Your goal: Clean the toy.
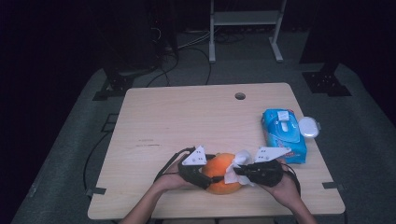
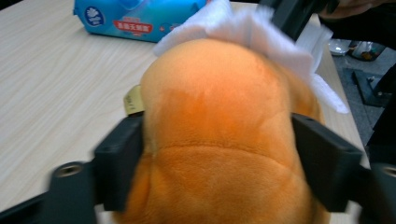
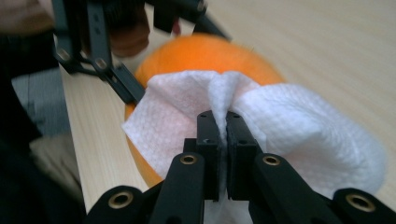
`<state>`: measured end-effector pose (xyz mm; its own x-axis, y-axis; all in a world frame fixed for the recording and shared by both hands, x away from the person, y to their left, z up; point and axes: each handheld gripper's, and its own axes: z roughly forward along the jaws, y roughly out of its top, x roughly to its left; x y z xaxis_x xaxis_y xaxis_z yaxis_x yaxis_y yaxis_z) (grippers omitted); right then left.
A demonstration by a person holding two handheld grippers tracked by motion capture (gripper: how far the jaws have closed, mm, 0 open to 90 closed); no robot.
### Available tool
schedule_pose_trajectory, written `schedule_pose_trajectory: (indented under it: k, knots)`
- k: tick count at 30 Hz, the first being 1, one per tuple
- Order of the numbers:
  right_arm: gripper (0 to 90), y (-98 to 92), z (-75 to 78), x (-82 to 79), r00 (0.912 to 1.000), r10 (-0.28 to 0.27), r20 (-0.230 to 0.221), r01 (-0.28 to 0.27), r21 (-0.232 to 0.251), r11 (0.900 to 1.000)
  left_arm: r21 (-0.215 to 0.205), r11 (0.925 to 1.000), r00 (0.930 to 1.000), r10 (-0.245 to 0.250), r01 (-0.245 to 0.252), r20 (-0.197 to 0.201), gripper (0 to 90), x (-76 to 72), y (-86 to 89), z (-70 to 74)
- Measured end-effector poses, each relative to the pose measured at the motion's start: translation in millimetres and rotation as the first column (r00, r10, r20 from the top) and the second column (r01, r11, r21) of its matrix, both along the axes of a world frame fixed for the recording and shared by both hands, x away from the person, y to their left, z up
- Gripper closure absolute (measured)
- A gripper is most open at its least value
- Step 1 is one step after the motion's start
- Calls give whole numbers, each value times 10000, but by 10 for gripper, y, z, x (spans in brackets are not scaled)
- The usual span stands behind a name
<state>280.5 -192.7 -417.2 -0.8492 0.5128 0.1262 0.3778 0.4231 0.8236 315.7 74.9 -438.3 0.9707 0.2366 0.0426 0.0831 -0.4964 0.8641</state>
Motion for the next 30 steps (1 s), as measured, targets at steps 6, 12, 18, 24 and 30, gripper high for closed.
schedule_pose_trajectory:
  k: [6,12,18,24,30]
  knots:
    - [848,34,45,33,9960,-749,488,726,485,9962,-206,9982,9814,598,-570,1825,367,-17,14,107]
    - [832,37,-31,100,9924,-1090,578,1077,251,9939,-312,9958,9828,897,-858,1612,314,19,50,53]
    - [857,-98,-191,218,9791,-2027,190,2034,-535,9776,-437,9964,9919,763,-722,1011,290,60,176,-9]
    - [865,95,34,97,9907,-1154,723,1097,788,9908,-325,9993,9920,246,-207,1242,290,4,115,-11]
    - [870,10,-107,173,9843,-1695,488,1697,0,9855,-77,9998,9887,210,-201,1486,291,-28,112,-5]
